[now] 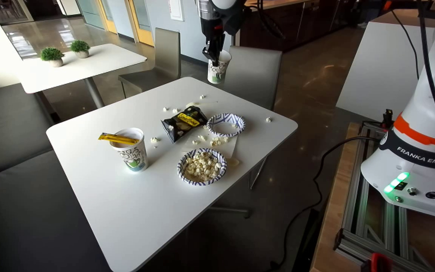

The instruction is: Pick up the paper cup to the right and pour all the popcorn from the cup into the white paper bowl on the left

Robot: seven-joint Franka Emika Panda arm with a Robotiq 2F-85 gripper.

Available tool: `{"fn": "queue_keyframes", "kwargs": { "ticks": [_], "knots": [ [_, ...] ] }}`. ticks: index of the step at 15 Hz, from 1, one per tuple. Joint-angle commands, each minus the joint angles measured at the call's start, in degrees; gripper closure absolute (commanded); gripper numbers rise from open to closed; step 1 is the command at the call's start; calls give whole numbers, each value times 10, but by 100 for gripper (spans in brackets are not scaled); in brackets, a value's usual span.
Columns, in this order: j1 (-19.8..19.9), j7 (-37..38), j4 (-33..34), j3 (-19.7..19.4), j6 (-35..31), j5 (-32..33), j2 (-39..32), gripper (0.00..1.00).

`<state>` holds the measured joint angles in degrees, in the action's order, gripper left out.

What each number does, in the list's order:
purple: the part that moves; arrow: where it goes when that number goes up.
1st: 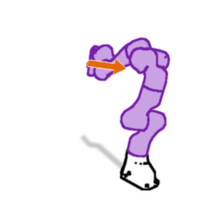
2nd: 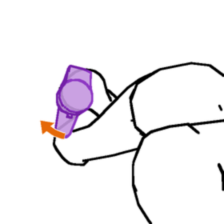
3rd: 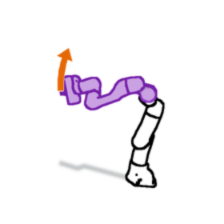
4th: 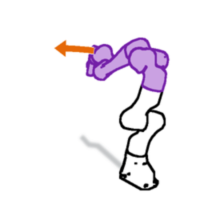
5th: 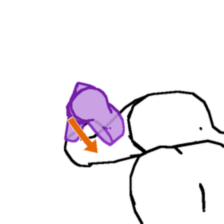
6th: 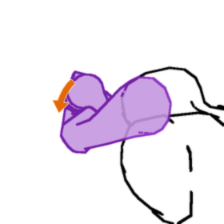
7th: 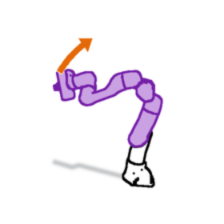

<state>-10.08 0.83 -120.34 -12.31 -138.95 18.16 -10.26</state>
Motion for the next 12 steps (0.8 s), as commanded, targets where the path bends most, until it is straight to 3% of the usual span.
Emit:
{"fn": "queue_keyframes", "kwargs": {
  "ticks": [1,5,12],
  "knots": [
    [41,-24,19,53,28,-7,-16,99],
    [68,-44,23,78,21,-21,-49,99],
    [91,-49,56,86,4,-19,-118,99]
  ]
}}
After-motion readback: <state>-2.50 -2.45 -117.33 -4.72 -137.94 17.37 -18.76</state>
